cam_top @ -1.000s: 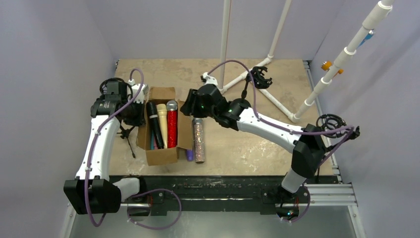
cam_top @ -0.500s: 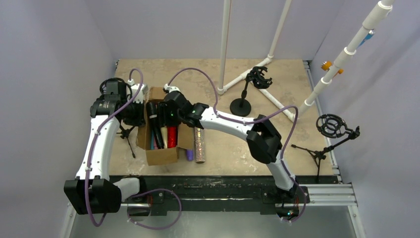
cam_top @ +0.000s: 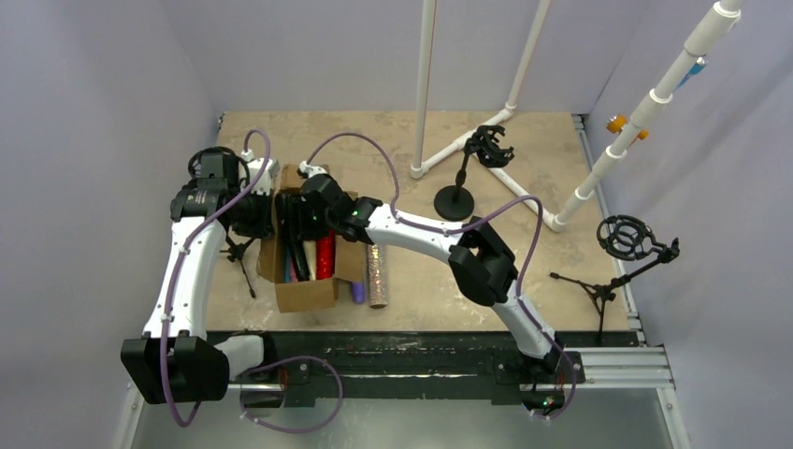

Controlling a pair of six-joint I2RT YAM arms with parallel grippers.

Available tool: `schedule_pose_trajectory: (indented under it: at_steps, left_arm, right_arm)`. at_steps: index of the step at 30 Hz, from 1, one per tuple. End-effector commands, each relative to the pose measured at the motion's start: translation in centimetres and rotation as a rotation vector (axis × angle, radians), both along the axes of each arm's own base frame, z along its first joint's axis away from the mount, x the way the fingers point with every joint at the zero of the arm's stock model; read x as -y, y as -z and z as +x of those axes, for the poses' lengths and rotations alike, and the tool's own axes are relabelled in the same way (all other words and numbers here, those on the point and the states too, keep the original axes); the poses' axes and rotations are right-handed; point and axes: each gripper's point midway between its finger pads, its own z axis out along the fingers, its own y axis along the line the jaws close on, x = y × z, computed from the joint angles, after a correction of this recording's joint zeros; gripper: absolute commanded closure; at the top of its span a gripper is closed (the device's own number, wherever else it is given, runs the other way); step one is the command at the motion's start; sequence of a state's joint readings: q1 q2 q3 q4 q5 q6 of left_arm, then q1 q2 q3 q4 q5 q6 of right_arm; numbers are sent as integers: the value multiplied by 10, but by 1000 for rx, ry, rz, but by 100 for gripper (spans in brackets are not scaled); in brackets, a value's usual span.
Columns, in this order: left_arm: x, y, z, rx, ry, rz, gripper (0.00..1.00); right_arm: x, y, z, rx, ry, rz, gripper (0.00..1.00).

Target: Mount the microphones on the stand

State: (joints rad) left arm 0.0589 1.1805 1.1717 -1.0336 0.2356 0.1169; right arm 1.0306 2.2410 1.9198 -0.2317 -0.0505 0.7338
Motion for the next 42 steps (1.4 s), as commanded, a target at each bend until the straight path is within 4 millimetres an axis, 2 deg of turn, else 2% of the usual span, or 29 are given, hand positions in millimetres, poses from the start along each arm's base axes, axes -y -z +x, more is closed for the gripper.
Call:
schedule_pose_trajectory:
  at_steps: [1,8,11,13,19,24,26,29,33,37,38,42]
  left_arm:
    - [8,-17,11,70,40,-36,100]
    - [13,-16,12,61,55,-39,100]
    - [11,-16,12,62,50,-28,100]
    - [7,-16,13,66,47,-7,100]
    - [-7,-17,17,83,18,67,100]
    - [-11,-16,16,84,8,87,100]
    - [-12,-16,15,89,7,91,100]
    - [-10,-18,15,93,10,82,100]
    - [-7,-15,14,82,11,63,100]
    - [-4,-8,14,51,8,42,100]
    - [-3,-6,14,41,6,38,97]
    - [-3,0,15,22,-2,36,76]
  right_arm:
    - [-11,3,-2,-11,-9,23,46]
    - [-24,15,-8,-22,-21,45,49]
    - [-23,-3,-10,-15,-19,96,61]
    - [-20,-24,-13,8,-28,133,69]
    - [15,-88,-6,87,29,227,73]
    - [55,-124,5,89,67,305,77]
    - [75,-130,10,80,79,313,78]
    - [116,-120,15,65,121,269,80]
    - [167,-75,12,31,194,123,82]
    - [206,-20,1,-3,257,-46,83]
    - [211,-9,-3,-16,258,-65,83]
    - [227,28,-7,-51,293,-134,84]
